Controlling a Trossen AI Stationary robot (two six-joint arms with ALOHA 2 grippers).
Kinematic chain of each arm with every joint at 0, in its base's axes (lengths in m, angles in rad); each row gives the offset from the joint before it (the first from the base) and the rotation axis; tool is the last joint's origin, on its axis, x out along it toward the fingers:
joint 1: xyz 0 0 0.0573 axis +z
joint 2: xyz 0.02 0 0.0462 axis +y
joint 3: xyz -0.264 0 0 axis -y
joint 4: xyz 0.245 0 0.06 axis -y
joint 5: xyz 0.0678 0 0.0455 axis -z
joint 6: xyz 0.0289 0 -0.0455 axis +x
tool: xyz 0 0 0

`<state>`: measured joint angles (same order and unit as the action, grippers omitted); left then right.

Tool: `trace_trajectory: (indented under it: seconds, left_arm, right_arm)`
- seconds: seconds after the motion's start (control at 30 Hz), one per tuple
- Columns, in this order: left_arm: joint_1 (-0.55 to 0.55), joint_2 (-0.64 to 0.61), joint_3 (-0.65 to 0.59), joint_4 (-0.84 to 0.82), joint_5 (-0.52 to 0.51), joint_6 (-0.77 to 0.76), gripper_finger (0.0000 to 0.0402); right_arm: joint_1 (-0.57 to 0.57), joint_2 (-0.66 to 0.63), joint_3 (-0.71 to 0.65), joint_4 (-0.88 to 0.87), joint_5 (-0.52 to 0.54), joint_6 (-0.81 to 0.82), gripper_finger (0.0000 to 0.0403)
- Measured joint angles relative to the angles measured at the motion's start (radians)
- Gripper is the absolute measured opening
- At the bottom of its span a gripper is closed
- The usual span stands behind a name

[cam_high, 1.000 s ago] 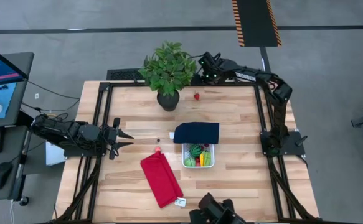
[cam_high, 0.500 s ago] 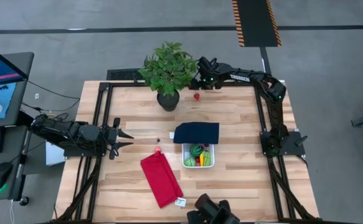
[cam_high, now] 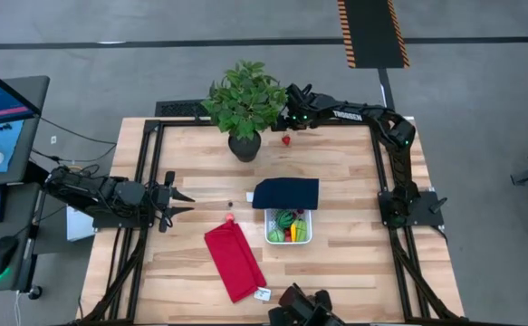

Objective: Pick and placing Produce into tupperware
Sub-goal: Put the strawberry into the bin

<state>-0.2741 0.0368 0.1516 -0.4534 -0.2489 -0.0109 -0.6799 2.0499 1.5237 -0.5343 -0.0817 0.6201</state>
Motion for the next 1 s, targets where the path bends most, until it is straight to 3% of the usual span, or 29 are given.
trace_trajectory:
  seconds: [1.0]
  left_arm:
    - [0.000, 0.000, 0.000, 0.000, 0.000, 0.000, 0.0100]
  right_arm:
    - [0.013, 0.064, 0.007, 0.007, -0.024, -0.045, 0.0240]
